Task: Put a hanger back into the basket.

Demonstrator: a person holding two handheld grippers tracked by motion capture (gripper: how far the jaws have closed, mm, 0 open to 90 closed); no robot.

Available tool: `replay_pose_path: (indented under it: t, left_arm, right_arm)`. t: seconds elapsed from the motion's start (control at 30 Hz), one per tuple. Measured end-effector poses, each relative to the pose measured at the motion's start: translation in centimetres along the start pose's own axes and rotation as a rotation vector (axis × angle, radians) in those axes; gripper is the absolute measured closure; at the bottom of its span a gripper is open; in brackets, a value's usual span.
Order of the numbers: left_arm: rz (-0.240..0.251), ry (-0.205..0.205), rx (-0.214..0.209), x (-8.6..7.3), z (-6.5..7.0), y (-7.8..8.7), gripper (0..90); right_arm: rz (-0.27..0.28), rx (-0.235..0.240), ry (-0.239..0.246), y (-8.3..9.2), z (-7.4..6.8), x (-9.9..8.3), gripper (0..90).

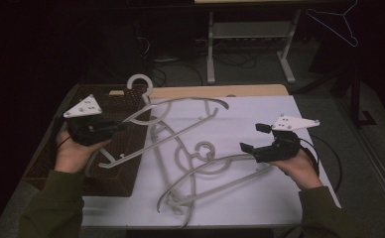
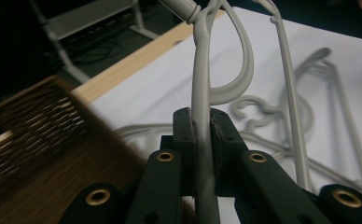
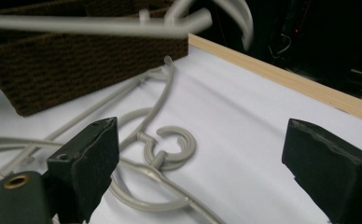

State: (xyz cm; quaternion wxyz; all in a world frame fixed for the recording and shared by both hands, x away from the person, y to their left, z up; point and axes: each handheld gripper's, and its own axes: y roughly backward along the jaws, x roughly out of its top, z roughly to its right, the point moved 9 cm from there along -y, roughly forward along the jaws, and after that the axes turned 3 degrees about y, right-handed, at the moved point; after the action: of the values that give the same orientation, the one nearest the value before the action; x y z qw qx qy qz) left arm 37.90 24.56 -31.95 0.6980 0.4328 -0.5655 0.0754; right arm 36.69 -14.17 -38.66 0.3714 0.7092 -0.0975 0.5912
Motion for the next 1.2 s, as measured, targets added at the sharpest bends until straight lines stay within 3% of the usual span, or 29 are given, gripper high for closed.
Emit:
replay_pose_path:
  t: [0.23,0.4,0.9,1.2]
  left_arm:
    - [0.001,0.068,0.109,-2.2,-5.0,3.7,82.6]
    - [-0.01,0.106,0.178,-3.6,-7.6,5.6,82.6]
    - [-0.05,0.164,0.312,-6.8,-12.9,9.2,82.6]
    - [-0.078,0.173,0.346,-8.0,-14.5,9.2,82.6]
  right_arm:
    - [-0.027,-0.002,-0.009,0.0,-0.4,-1.2,9.7]
    - [-0.034,-0.008,-0.013,0.0,-0.4,-1.7,9.3]
    - [-0.037,-0.026,-0.03,0.1,0.2,-2.1,9.4]
    - [-0.035,-0.038,-0.036,0.1,0.6,-2.2,9.8]
